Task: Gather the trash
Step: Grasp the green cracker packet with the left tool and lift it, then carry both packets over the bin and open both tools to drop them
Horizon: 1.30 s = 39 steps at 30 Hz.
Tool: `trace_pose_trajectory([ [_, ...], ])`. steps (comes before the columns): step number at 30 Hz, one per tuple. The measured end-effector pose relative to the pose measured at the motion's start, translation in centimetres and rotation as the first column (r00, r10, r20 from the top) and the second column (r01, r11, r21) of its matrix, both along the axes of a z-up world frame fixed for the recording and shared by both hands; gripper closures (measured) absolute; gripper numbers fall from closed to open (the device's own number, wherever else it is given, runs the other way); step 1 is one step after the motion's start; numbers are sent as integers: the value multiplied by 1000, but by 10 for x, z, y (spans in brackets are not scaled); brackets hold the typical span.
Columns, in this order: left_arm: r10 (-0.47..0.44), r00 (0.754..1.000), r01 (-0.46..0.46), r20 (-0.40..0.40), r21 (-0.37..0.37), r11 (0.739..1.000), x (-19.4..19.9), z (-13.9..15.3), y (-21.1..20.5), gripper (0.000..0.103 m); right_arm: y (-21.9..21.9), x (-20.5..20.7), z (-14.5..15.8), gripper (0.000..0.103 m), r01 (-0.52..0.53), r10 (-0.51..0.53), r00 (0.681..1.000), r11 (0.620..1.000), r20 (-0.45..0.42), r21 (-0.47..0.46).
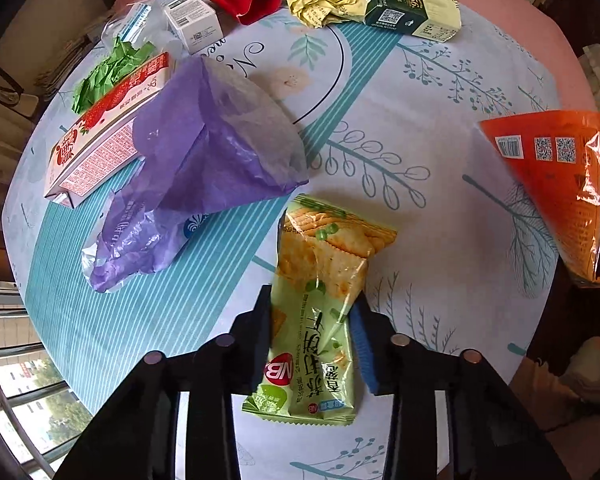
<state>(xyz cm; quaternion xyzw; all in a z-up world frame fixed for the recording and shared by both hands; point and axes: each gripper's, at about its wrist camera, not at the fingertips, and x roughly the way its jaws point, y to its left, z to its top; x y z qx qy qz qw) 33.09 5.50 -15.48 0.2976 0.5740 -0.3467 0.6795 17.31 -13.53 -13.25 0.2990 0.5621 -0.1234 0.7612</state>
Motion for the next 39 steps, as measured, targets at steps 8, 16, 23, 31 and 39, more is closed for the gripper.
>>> trace_pose_trajectory([
  [8,52,997,-52,56,-12,999,-34,19,-25,87,5,-12,11,99,-9,9,1000,1000,16,30],
  [16,138,989,-130,61,-126,984,-83,58,-41,89,8,-48,37,99,-64,63,997,998,38,14],
  [23,177,983,-165,43,-205,965,-143,76,-83,90,-17,-108,64,99,-78,79,993,997,84,-12],
  [31,326,945,-323,-21,-210,923,-239,66,-128,90,-63,-178,83,99,-202,204,974,979,101,-36],
  [39,439,898,-439,-42,-171,882,-314,27,-157,90,-86,-247,58,99,-322,324,945,946,48,-39],
])
